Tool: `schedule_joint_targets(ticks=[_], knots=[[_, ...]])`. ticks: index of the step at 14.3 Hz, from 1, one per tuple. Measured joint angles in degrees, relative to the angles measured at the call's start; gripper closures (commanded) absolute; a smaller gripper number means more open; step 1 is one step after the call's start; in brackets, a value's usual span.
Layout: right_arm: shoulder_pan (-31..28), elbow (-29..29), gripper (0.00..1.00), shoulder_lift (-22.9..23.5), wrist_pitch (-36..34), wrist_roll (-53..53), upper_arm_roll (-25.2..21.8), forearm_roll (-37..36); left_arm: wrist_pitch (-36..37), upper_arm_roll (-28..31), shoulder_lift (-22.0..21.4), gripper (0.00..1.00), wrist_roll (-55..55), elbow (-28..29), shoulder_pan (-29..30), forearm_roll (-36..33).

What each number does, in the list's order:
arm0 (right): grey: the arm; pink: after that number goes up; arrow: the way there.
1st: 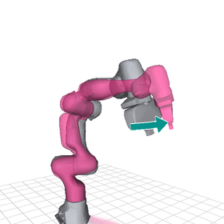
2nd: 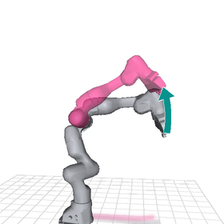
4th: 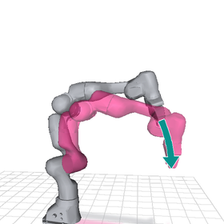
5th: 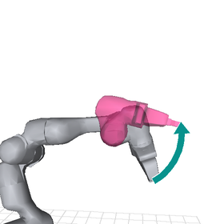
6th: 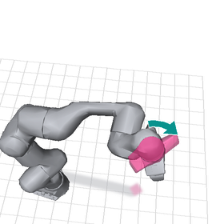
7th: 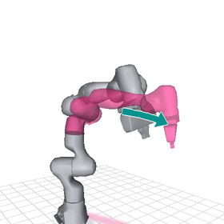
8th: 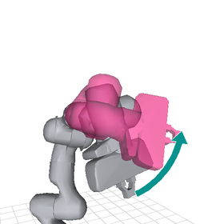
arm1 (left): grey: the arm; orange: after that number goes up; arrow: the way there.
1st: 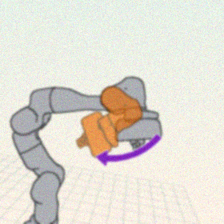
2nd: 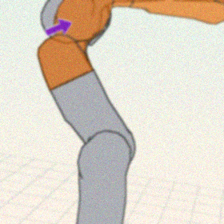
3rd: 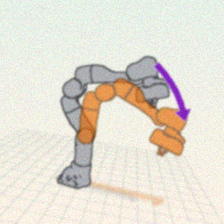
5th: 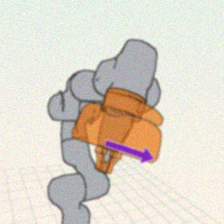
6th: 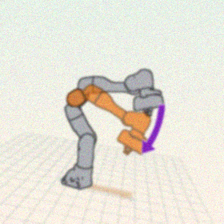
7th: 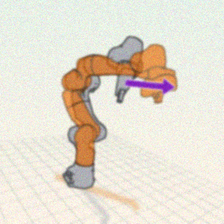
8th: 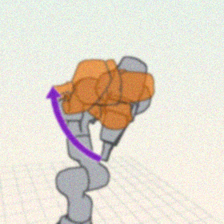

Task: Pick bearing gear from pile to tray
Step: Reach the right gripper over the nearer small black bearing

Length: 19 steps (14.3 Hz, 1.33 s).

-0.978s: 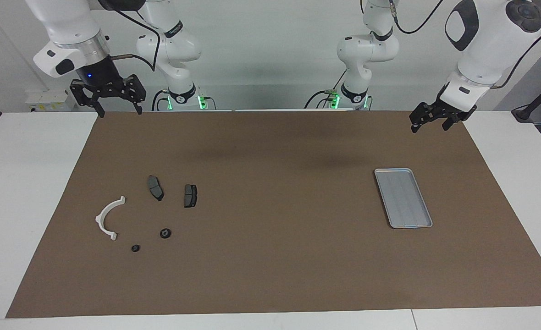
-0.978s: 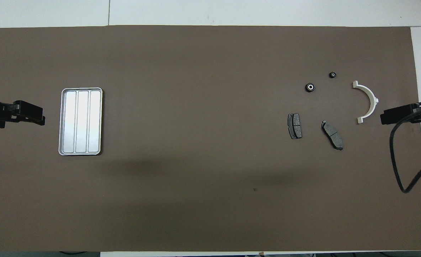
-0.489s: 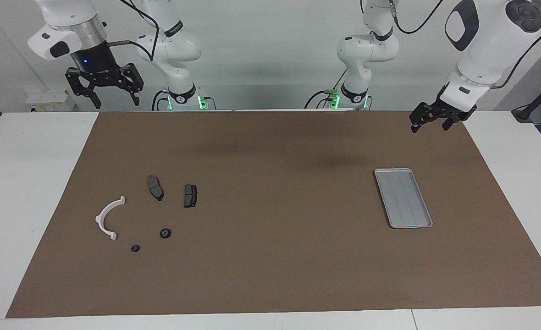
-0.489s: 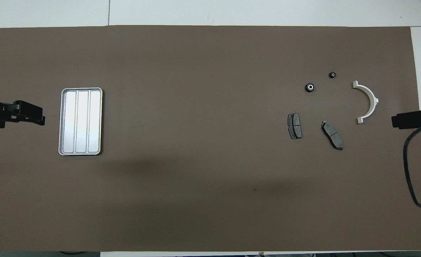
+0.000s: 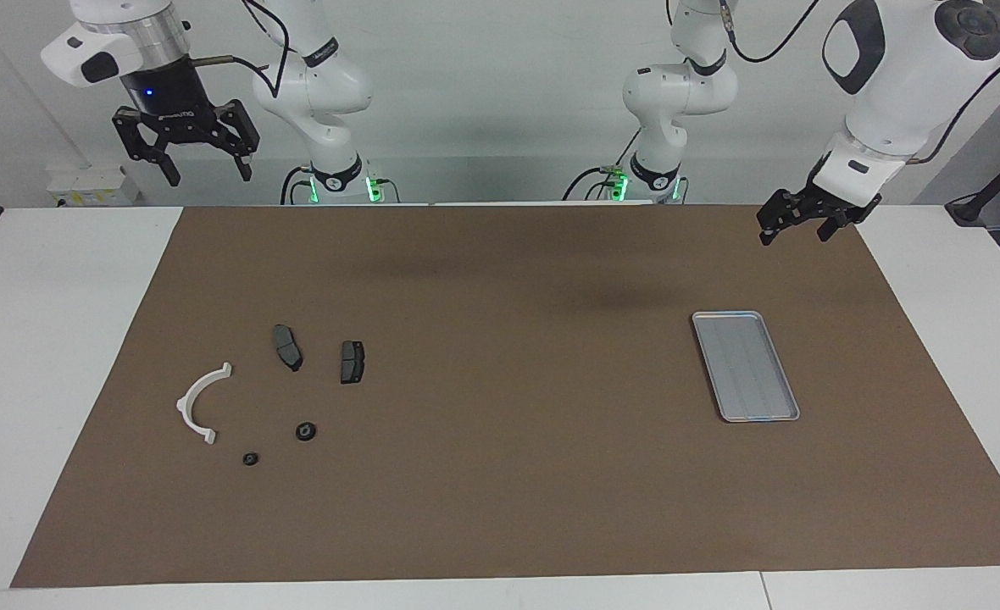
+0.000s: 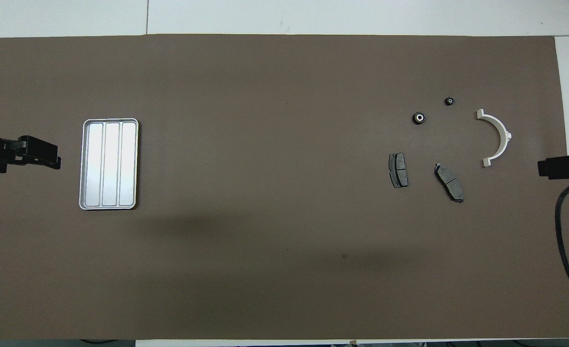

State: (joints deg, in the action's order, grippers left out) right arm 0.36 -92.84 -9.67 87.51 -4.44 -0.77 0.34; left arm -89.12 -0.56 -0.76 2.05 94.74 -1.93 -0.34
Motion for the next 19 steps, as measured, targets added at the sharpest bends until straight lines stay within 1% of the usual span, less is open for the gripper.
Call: schedule_joint_targets(ticks=[5, 7, 9, 10, 12, 15, 19], knots=[[0.0, -0.96, 0.0, -0.24, 0.07, 0.0, 0.0, 0.0, 0.0, 0.0, 0.0, 0.0, 0.0, 0.0, 0.0, 0.0], [-0.01, -3.46, 0.0, -0.17, 2.4, 0.0, -0.02, 0.0, 0.0, 0.0, 0.0, 0.0, 0.0, 0.0, 0.0, 0.0], [-0.05, -8.11, 0.0, 0.64, 7.32, 0.0, -0.06, -0.15, 0.0, 0.0, 0.0, 0.0, 0.0, 0.0, 0.0, 0.0], [-0.1, -10.34, 0.0, 1.81, 9.98, 0.0, -0.08, -0.4, 0.0, 0.0, 0.0, 0.0, 0.0, 0.0, 0.0, 0.0], [-0.25, -12.76, 0.0, 5.79, 14.98, 0.0, -0.11, -0.98, 0.0, 0.0, 0.0, 0.0, 0.0, 0.0, 0.0, 0.0], [-0.3, -13.28, 0.0, 12.87, 21.67, 0.67, -0.11, -1.35, 0.0, 0.0, 0.0, 0.0, 0.0, 0.0, 0.0, 0.0], [0.01, -13.29, 0.0, 20.79, 30.83, 1.31, -0.05, -1.5, 0.0, 0.0, 0.0, 0.0, 0.0, 0.0, 0.0, 0.0]])
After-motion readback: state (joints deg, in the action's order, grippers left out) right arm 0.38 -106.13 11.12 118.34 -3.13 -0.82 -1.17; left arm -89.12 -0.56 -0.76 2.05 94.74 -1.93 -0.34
